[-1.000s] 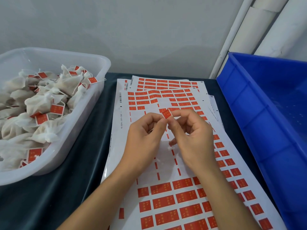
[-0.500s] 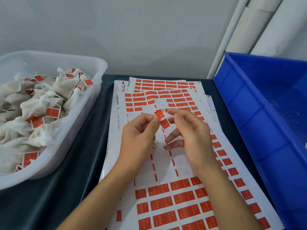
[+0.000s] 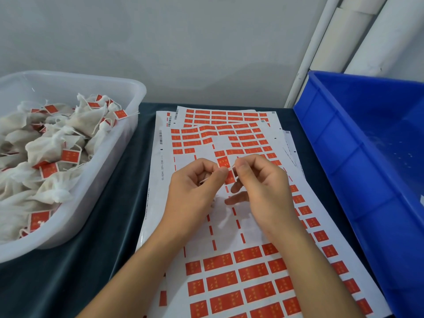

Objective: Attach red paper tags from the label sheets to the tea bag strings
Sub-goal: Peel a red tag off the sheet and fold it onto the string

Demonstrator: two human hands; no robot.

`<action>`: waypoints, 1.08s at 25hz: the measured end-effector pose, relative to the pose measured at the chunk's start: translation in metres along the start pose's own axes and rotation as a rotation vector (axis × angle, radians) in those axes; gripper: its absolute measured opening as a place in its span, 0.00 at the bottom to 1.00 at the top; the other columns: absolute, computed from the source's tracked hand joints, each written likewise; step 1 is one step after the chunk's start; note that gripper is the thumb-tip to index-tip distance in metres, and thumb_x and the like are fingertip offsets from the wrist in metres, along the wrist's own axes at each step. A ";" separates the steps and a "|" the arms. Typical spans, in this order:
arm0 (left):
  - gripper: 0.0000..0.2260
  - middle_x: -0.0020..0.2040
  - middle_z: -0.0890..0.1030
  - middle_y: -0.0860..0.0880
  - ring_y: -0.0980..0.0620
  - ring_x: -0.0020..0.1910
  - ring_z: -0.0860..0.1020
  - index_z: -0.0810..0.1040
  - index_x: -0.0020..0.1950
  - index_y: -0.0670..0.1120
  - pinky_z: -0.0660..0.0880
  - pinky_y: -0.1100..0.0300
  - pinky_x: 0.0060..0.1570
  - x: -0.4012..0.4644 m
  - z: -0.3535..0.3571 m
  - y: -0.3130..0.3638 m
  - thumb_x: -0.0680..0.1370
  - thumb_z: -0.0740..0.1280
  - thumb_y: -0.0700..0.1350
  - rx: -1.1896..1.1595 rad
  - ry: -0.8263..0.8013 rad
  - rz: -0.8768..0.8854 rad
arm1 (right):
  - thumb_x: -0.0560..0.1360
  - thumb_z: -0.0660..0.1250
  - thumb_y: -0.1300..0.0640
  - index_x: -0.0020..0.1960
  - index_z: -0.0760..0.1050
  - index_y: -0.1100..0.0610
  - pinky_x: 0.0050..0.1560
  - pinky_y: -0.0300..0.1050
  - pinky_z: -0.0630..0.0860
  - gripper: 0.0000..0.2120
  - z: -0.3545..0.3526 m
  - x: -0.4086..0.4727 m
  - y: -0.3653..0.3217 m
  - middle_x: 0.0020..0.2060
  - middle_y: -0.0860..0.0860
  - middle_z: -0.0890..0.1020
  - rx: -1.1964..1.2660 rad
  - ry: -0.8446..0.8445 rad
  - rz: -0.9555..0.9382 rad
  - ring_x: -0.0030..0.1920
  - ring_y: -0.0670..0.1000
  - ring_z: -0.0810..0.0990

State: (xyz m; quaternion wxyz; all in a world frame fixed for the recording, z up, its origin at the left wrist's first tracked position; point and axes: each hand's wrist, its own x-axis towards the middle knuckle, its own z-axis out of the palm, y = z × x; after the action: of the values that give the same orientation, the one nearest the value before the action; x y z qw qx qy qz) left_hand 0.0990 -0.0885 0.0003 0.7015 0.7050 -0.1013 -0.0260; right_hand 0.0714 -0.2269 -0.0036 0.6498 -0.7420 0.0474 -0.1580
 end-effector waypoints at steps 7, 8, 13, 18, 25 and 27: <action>0.07 0.43 0.87 0.54 0.58 0.40 0.83 0.84 0.42 0.53 0.77 0.65 0.39 0.002 -0.001 -0.005 0.81 0.71 0.48 0.034 0.024 0.014 | 0.83 0.66 0.52 0.47 0.81 0.47 0.34 0.42 0.83 0.08 -0.001 0.000 -0.001 0.40 0.46 0.84 0.008 -0.017 -0.017 0.41 0.49 0.84; 0.07 0.43 0.87 0.55 0.58 0.41 0.84 0.84 0.43 0.54 0.78 0.66 0.39 0.002 -0.001 -0.005 0.81 0.71 0.48 0.037 0.023 0.017 | 0.83 0.65 0.52 0.48 0.81 0.48 0.34 0.42 0.83 0.08 -0.001 0.000 -0.001 0.40 0.46 0.84 0.003 -0.010 -0.018 0.41 0.49 0.85; 0.06 0.39 0.85 0.56 0.60 0.34 0.80 0.83 0.44 0.56 0.74 0.66 0.35 0.003 -0.001 -0.006 0.81 0.71 0.50 0.054 0.023 0.037 | 0.83 0.65 0.48 0.55 0.82 0.46 0.37 0.42 0.83 0.06 -0.005 0.002 -0.001 0.45 0.41 0.85 0.026 0.015 -0.012 0.47 0.45 0.84; 0.08 0.38 0.84 0.53 0.59 0.32 0.79 0.83 0.42 0.53 0.75 0.67 0.33 0.003 -0.002 -0.005 0.81 0.71 0.46 0.016 0.009 0.049 | 0.82 0.68 0.52 0.49 0.82 0.45 0.39 0.41 0.84 0.06 -0.003 -0.001 -0.001 0.44 0.44 0.86 -0.046 -0.077 -0.025 0.48 0.48 0.85; 0.05 0.32 0.80 0.55 0.58 0.28 0.75 0.81 0.49 0.53 0.72 0.67 0.31 0.005 -0.004 -0.009 0.83 0.67 0.45 0.108 0.005 0.015 | 0.82 0.68 0.50 0.48 0.81 0.46 0.36 0.37 0.82 0.05 -0.005 0.000 0.002 0.42 0.41 0.84 -0.119 0.031 -0.051 0.45 0.45 0.85; 0.03 0.33 0.80 0.53 0.57 0.28 0.74 0.78 0.50 0.53 0.74 0.65 0.33 0.005 -0.005 -0.009 0.83 0.68 0.45 0.112 0.027 0.015 | 0.82 0.68 0.50 0.48 0.80 0.46 0.36 0.37 0.82 0.05 -0.005 0.001 0.003 0.41 0.42 0.84 -0.127 0.038 -0.043 0.44 0.46 0.85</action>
State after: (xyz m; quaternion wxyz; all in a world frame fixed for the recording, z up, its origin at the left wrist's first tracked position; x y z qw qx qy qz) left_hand 0.1054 -0.0849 -0.0082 0.6624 0.7426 -0.0983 -0.0055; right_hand 0.0710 -0.2318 -0.0059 0.5969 -0.7794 0.0538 -0.1824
